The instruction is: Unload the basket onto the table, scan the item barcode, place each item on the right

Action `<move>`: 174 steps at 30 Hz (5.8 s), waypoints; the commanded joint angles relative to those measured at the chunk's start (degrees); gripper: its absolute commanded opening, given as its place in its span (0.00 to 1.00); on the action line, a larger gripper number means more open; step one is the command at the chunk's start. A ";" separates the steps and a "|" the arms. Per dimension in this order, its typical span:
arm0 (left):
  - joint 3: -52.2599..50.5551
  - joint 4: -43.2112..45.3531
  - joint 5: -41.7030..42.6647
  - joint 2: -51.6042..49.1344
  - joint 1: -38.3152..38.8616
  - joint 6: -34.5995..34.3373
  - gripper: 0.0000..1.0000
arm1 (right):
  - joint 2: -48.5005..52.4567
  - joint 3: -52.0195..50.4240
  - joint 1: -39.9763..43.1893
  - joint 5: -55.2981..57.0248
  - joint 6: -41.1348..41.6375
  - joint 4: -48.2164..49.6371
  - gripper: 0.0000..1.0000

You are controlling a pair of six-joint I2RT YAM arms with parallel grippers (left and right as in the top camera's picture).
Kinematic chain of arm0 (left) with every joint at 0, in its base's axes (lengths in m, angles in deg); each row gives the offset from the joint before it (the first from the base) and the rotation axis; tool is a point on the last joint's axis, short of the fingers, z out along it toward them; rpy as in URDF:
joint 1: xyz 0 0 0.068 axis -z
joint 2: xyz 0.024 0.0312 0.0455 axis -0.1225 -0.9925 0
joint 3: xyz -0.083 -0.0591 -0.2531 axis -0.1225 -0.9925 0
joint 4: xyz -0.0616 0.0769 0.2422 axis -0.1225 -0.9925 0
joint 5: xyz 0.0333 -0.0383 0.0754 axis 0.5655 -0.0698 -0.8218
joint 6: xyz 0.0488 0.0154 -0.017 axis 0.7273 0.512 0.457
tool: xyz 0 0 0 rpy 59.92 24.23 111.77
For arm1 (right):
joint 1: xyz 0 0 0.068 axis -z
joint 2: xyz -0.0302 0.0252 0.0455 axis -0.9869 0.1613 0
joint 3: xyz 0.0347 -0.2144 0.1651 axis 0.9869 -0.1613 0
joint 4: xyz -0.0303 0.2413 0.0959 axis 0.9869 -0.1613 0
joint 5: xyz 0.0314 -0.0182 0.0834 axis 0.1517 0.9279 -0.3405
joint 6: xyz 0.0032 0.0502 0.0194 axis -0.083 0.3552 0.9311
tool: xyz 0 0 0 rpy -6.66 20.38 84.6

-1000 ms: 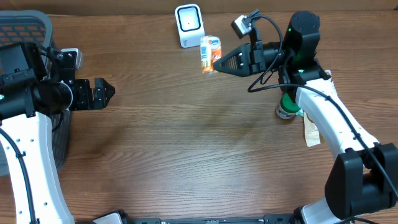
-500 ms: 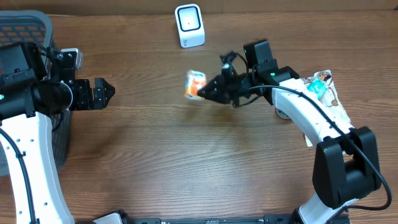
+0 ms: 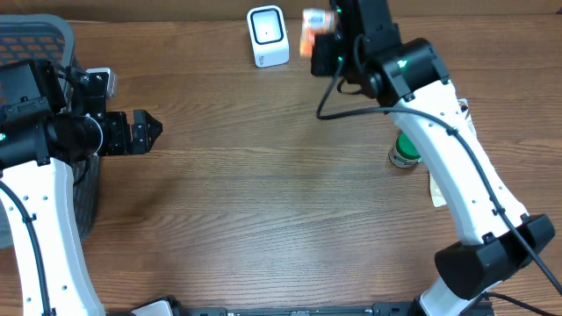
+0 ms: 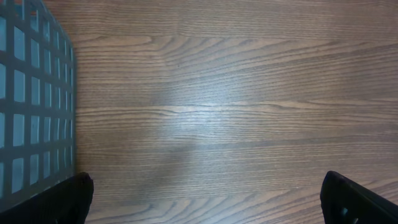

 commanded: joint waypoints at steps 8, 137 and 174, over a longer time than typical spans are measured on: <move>-0.15 0.04 0.00 -0.35 -0.26 0.85 1.00 | 11.69 1.01 -4.87 33.77 -32.41 30.25 0.04; -0.15 0.02 0.00 -0.35 -0.26 0.87 0.99 | -37.51 -25.51 28.61 -22.47 -7.63 -21.55 0.82; -0.15 0.02 0.00 -0.35 -0.26 0.85 1.00 | -79.36 -57.75 23.04 -8.00 -10.82 5.49 1.00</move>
